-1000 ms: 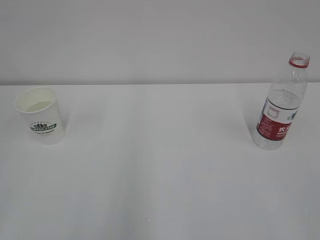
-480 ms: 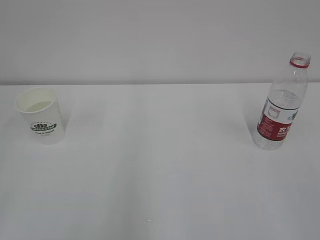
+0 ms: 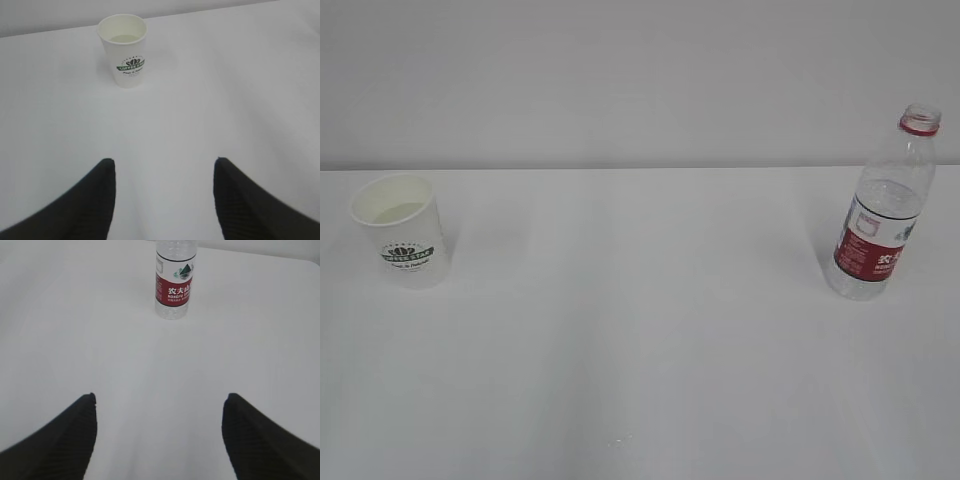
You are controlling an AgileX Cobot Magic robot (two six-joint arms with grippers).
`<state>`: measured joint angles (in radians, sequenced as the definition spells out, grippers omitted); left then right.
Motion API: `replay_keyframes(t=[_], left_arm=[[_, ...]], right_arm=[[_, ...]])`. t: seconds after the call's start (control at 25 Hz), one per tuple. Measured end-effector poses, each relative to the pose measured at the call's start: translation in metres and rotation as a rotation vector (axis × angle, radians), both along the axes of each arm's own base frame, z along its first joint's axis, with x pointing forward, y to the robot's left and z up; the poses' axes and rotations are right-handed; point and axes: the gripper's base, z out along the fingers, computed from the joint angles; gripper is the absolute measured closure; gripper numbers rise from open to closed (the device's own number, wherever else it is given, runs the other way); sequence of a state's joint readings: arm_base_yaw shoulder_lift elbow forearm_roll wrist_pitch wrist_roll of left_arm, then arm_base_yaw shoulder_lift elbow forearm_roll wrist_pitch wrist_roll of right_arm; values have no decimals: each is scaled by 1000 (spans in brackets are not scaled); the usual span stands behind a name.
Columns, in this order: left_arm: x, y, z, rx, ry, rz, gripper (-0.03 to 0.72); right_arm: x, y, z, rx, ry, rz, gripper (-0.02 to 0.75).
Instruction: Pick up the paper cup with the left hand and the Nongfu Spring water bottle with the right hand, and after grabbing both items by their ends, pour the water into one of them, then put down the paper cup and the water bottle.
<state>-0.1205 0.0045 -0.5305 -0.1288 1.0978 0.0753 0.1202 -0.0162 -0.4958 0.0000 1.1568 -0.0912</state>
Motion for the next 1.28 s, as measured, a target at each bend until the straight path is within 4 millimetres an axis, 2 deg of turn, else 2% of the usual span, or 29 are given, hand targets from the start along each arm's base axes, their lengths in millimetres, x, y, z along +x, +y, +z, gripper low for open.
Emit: replay_keyframes(t=[0.32, 0.68, 1.28], left_arm=[[0, 0, 0, 0, 0, 8, 235], [1, -1, 0, 0, 0, 121, 236], [1, -1, 0, 0, 0, 127, 237]], right_arm=[[0, 0, 0, 0, -4, -4, 150], [0, 1, 0, 0, -4, -75, 150], [0, 1, 0, 0, -6, -75, 150]])
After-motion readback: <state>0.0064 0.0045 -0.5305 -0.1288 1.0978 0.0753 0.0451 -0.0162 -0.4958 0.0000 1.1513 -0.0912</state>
